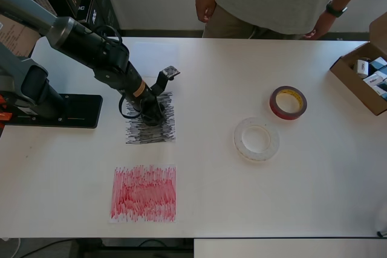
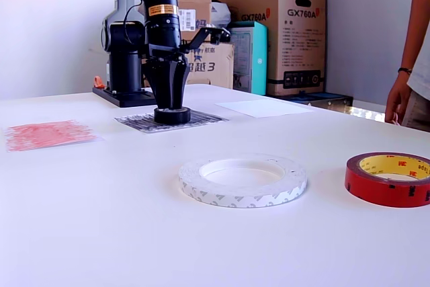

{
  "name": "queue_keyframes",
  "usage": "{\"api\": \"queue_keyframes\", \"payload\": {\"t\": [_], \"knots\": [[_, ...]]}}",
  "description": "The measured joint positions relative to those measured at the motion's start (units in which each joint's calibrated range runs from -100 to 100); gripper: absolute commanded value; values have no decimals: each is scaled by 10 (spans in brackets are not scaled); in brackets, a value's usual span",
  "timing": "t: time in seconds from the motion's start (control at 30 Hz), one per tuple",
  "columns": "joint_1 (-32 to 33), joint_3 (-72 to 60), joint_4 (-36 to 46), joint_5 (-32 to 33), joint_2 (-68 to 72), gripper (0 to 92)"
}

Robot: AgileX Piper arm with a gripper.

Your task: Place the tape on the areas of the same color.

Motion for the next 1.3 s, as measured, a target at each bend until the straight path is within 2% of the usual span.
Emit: {"api": "queue_keyframes", "payload": {"t": [0.27, 0.57, 0.73, 0.9, 1.1, 1.3], "knots": [[13, 7, 18, 39, -74, 471], [-11, -89, 24, 162, -96, 470], [-11, -198, 76, 246, -79, 470], [-4, -329, 168, 317, -26, 470], [-9, -506, 271, 387, 90, 470], [-28, -661, 317, 448, 221, 470]]}}
